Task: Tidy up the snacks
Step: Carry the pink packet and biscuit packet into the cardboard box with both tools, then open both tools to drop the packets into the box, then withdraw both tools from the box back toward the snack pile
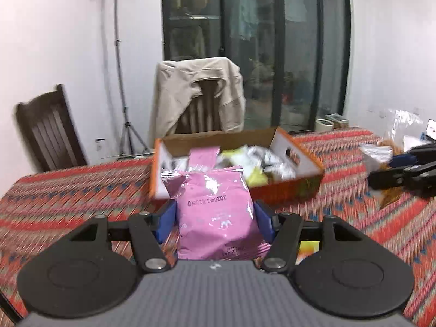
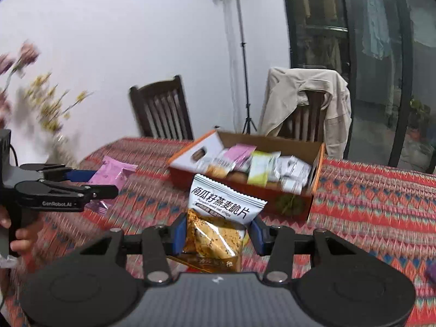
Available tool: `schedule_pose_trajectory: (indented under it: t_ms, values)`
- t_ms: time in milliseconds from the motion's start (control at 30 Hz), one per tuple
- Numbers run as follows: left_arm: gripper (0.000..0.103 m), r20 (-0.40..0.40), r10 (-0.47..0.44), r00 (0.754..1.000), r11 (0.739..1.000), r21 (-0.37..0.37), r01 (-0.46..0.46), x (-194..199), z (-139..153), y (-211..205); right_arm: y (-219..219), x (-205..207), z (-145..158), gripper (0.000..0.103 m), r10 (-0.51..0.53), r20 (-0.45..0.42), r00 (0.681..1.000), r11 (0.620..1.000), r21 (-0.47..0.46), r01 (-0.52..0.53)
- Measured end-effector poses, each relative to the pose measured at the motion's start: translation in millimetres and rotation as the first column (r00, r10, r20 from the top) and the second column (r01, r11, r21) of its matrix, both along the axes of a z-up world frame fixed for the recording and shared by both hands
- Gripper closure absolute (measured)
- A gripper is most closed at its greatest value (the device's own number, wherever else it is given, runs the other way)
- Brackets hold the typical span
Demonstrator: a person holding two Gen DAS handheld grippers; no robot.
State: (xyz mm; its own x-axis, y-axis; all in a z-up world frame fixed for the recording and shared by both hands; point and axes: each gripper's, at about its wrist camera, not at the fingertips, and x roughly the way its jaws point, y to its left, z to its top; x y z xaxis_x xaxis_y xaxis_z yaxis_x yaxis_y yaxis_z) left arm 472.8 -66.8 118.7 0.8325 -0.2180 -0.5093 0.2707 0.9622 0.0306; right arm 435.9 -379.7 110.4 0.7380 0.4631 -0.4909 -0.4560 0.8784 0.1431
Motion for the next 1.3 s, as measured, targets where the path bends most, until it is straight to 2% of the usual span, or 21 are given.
schedule_pose_trajectory:
  t_ms: [133, 200, 300, 500, 567, 600, 633, 667, 733, 833, 1033, 1167, 1300]
  values:
    - [0.040, -0.051, -0.035, 0.998, 0.999, -0.028, 0.034, 85.7, 3.3, -17.1, 6.3, 81.9, 9.1, 0.056, -0.046, -0.042, 0.998, 0.999, 0.024, 0.047]
    - [0.040, -0.052, -0.029, 0.998, 1.000, -0.012, 0.028, 120.6, -7.6, -26.4, 15.8, 127.6, 3.0, 0.055, -0.081, -0.075, 0.994, 0.997, -0.005, 0.081]
    - [0.040, -0.128, -0.045, 0.991, 0.998, -0.041, 0.040, 167.7, -34.7, -34.4, 32.4, 183.8, -19.0, 0.055, -0.118, -0.130, 0.985, 0.992, -0.056, 0.112]
    - [0.040, -0.206, -0.029, 0.978, 0.999, -0.021, 0.025, 205.6, -85.4, -44.8, 48.4, 247.9, -74.6, 0.054, -0.160, -0.219, 0.962, 0.981, -0.146, 0.130]
    - [0.035, -0.233, -0.035, 0.972, 0.999, -0.015, 0.032, 206.8, -100.4, -44.5, 46.4, 256.8, -90.6, 0.046, -0.158, -0.253, 0.955, 0.981, -0.147, 0.123]
    - [0.032, -0.244, -0.046, 0.969, 0.999, -0.018, 0.043, 207.0, -106.5, -44.2, 48.8, 255.3, -96.2, 0.038, -0.144, -0.220, 0.965, 0.980, -0.167, 0.108]
    - [0.031, -0.234, -0.051, 0.971, 0.999, -0.013, 0.049, 204.2, -110.8, -44.2, 52.0, 252.3, -98.7, 0.024, -0.130, -0.194, 0.972, 0.978, -0.189, 0.093]
    - [0.030, -0.213, -0.047, 0.976, 0.999, -0.018, 0.044, 200.9, -113.0, -43.5, 53.5, 253.7, -103.0, 0.022, -0.137, -0.195, 0.971, 0.972, -0.215, 0.094]
    - [0.030, -0.229, -0.035, 0.973, 0.999, -0.038, 0.027, 200.9, -114.9, -41.5, 59.1, 251.3, -109.5, 0.017, -0.115, -0.162, 0.980, 0.963, -0.262, 0.070]
    - [0.033, -0.245, -0.013, 0.969, 0.998, -0.062, -0.002, 197.4, -115.2, -40.2, 61.1, 249.1, -112.3, 0.017, -0.116, -0.130, 0.985, 0.959, -0.272, 0.077]
    - [0.033, -0.256, -0.011, 0.967, 0.997, -0.074, -0.008, 188.7, -104.5, -38.5, 48.3, 246.2, -104.2, 0.017, -0.138, -0.133, 0.981, 0.969, -0.223, 0.106]
    - [0.025, -0.134, -0.009, 0.991, 0.999, -0.035, 0.004, 160.3, -66.7, -37.9, 30.6, 233.3, -79.3, 0.017, -0.156, -0.161, 0.975, 0.983, -0.123, 0.138]
    - [0.023, -0.032, -0.008, 0.999, 1.000, 0.016, 0.009, 111.4, -28.2, -34.9, 21.1, 201.5, -47.1, 0.016, -0.146, -0.168, 0.975, 0.988, -0.079, 0.134]
